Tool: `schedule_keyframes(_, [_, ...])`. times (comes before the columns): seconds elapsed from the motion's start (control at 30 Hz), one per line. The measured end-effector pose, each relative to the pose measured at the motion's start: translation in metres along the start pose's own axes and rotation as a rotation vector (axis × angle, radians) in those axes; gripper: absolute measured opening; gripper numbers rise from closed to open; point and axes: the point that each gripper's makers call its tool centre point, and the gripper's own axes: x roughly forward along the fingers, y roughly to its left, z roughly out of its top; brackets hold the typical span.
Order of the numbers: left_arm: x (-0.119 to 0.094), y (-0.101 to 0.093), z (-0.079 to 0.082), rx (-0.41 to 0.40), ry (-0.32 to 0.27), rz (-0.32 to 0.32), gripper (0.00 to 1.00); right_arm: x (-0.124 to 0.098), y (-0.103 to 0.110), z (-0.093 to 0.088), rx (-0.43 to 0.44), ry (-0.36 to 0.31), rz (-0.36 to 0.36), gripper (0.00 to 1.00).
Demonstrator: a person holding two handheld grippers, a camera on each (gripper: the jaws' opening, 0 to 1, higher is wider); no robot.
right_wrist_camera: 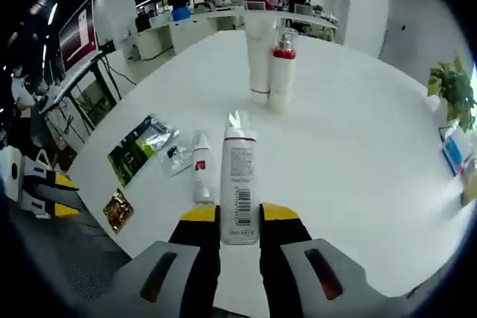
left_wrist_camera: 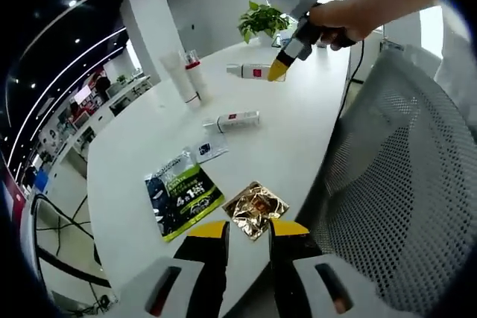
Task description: Arrange the skincare products in the storage area until every visible bottle or jar stands upright without overlapping.
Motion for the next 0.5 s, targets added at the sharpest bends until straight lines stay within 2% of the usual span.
schedule_keyframes(0.1, [-0.002, 0.0, 0.006, -0.047, -0.031, -0.015, 0.22, -0.01, 0.025, 0.002, 0.044, -0.062, 0.075, 0.16])
schedule_keyframes(0.17, [-0.008, 0.003, 0.021, -0.107, -0.114, -0.012, 0.22, -0.014, 0.047, 0.003, 0.034, -0.083, 0.125, 0.16])
schedule_keyframes(0.2, [-0.013, 0.005, 0.033, -0.127, -0.18, -0.014, 0.22, -0.015, 0.056, 0.006, 0.031, -0.102, 0.151, 0.16])
schedule_keyframes(0.27, [-0.019, 0.009, 0.039, -0.167, -0.223, -0.01, 0.22, -0.016, 0.079, 0.011, 0.035, -0.144, 0.211, 0.16])
schedule_keyframes(0.4, [-0.024, 0.015, 0.049, -0.258, -0.288, -0.011, 0.24, -0.016, 0.115, 0.016, 0.075, -0.181, 0.305, 0.16])
schedule_keyframes(0.5, [-0.027, 0.018, 0.052, -0.271, -0.308, -0.012, 0.26, -0.014, 0.138, 0.016, 0.063, -0.184, 0.369, 0.16])
